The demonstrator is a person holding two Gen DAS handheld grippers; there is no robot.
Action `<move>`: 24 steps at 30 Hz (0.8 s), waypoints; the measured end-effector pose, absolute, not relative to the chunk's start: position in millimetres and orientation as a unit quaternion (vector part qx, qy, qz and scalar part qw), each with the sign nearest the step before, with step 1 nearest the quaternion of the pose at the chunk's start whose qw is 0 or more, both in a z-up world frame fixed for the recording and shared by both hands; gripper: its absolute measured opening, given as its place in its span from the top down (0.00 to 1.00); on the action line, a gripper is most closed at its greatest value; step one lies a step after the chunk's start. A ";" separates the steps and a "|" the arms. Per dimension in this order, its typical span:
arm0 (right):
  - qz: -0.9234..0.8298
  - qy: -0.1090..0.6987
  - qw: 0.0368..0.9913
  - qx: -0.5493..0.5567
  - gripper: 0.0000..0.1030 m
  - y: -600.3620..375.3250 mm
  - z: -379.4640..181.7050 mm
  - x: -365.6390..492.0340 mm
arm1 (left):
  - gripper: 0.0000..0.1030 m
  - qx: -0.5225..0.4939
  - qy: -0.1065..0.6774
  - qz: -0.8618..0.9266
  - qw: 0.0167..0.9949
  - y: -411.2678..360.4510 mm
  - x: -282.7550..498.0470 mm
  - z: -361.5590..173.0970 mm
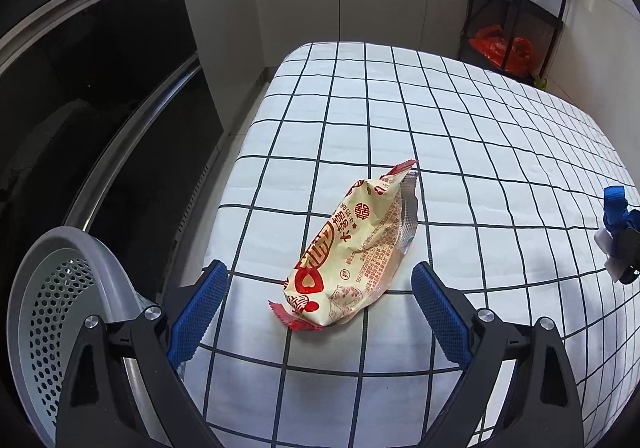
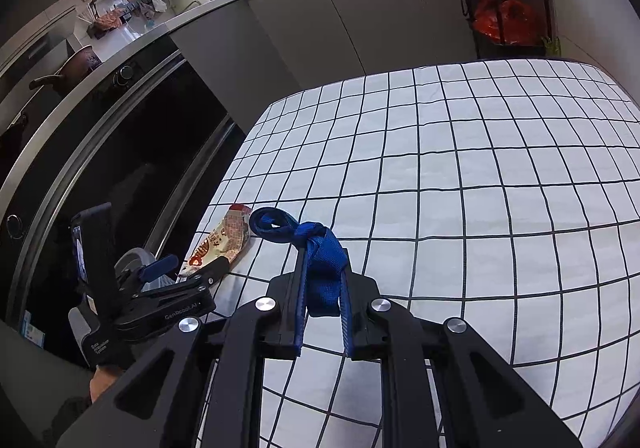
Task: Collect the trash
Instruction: 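Grasp the printed snack wrapper with the left gripper while the right gripper holds the tie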
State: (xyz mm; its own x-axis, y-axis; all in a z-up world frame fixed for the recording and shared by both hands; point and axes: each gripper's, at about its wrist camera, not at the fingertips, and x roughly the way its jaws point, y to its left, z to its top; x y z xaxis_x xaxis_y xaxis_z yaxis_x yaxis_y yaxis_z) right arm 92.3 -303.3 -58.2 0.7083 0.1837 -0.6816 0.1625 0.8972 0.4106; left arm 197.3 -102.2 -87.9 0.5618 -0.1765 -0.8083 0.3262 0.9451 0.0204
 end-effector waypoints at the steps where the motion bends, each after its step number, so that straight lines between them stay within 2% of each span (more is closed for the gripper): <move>1: 0.007 0.382 0.896 0.226 0.86 -302.8 -58.3 93.0 | 0.12 0.083 0.447 -0.142 0.879 -102.4 197.6 -89.0; 6: 0.011 0.382 0.897 0.224 0.86 -300.4 -58.1 94.4 | 0.20 0.086 0.450 -0.144 0.877 -106.0 200.0 -93.3; 9: 0.013 0.385 0.895 0.224 0.86 -300.4 -60.2 93.9 | 0.29 0.082 0.455 -0.146 0.875 -107.2 200.9 -98.1; 11: 0.013 0.386 0.895 0.221 0.86 -300.3 -60.9 93.2 | 0.44 0.078 0.456 -0.153 0.873 -107.6 199.6 -96.4; 14: 0.012 0.386 0.895 0.221 0.86 -301.2 -60.6 92.0 | 0.57 0.078 0.455 -0.160 0.873 -111.9 195.5 -94.1; 19: 0.012 0.384 0.896 0.222 0.86 -301.1 -58.3 89.0 | 0.67 0.078 0.450 -0.165 0.874 -112.1 187.0 -89.9; 24: 0.015 0.380 0.898 0.220 0.86 -298.9 -53.0 87.0 | 0.70 0.080 0.439 -0.165 0.879 -107.5 174.9 -79.5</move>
